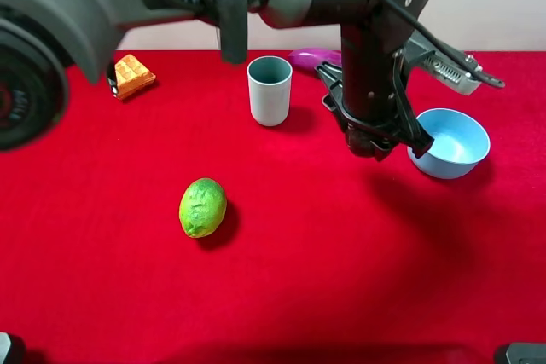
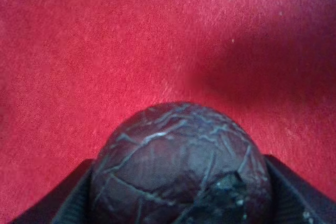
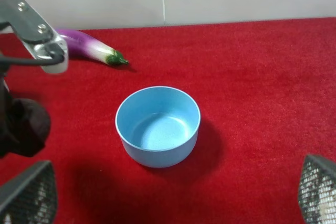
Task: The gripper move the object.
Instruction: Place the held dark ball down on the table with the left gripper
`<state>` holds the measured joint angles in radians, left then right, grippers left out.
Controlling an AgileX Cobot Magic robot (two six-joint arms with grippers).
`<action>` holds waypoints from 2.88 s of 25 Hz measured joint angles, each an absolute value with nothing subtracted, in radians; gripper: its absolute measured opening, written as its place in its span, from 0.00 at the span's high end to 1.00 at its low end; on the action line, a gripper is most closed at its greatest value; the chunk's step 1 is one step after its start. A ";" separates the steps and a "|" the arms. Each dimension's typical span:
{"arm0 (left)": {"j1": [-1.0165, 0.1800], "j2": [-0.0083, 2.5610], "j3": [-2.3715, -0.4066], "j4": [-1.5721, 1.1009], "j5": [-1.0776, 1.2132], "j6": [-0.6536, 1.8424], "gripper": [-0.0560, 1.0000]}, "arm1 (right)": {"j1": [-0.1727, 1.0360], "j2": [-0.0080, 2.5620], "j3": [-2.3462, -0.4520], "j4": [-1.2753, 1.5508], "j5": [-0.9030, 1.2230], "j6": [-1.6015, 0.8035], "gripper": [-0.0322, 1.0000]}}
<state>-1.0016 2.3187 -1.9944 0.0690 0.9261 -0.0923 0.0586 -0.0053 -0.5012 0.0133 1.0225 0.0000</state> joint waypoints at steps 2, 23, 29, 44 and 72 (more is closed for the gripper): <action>-1.002 2.342 -1.994 0.074 0.886 -0.091 0.39 | 0.059 -0.005 -0.501 0.013 1.023 0.000 0.30; -1.004 2.446 -1.994 0.037 0.741 -0.088 0.39 | 0.059 -0.005 -0.501 0.013 1.023 0.000 0.30; -1.006 2.446 -1.994 0.033 0.738 -0.088 0.39 | 0.059 -0.005 -0.501 0.013 1.023 0.000 0.30; -1.006 2.446 -1.994 0.032 0.747 -0.088 0.39 | 0.059 -0.005 -0.501 0.013 1.023 0.000 0.30; -1.006 2.358 -1.997 0.028 0.910 -0.088 0.14 | 0.059 -0.005 -0.501 0.013 1.023 0.000 0.30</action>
